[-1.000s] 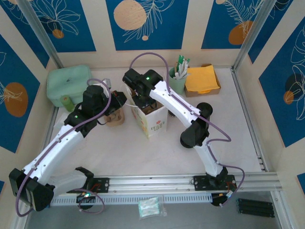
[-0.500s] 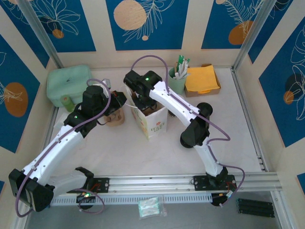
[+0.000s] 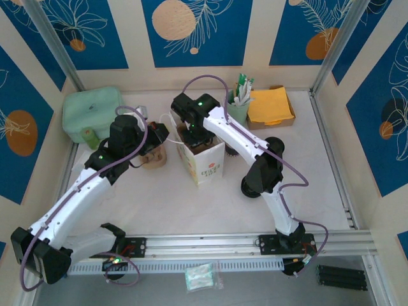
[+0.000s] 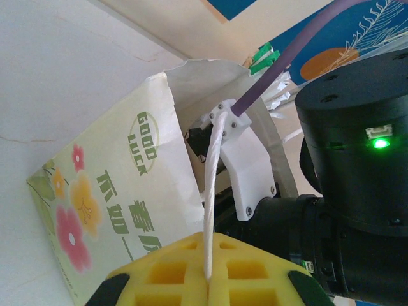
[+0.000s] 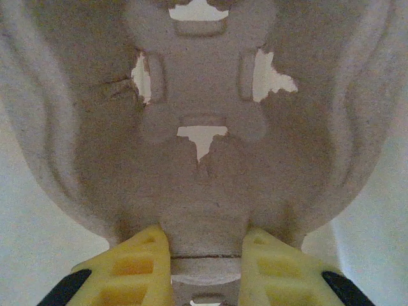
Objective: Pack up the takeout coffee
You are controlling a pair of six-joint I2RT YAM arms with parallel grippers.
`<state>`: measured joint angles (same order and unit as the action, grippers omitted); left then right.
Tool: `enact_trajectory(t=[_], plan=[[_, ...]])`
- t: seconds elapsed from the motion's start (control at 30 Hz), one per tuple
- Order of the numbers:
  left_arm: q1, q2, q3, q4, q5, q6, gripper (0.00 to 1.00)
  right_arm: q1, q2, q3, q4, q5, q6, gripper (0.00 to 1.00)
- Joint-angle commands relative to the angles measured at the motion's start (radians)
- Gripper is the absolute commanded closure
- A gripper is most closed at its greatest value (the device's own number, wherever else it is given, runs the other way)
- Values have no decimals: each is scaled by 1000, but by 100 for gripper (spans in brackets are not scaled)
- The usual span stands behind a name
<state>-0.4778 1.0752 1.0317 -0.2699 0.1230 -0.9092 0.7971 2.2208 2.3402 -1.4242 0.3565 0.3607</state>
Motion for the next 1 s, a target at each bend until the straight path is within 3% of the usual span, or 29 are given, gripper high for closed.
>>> enact_trajectory(t=[0.0, 0.97], plan=[[4, -18, -11, 19, 4, 0, 95, -1, -26, -21, 5, -38, 21, 78], [4, -35, -9, 19, 10, -10, 95, -35, 35, -252, 154, -85, 72, 78]])
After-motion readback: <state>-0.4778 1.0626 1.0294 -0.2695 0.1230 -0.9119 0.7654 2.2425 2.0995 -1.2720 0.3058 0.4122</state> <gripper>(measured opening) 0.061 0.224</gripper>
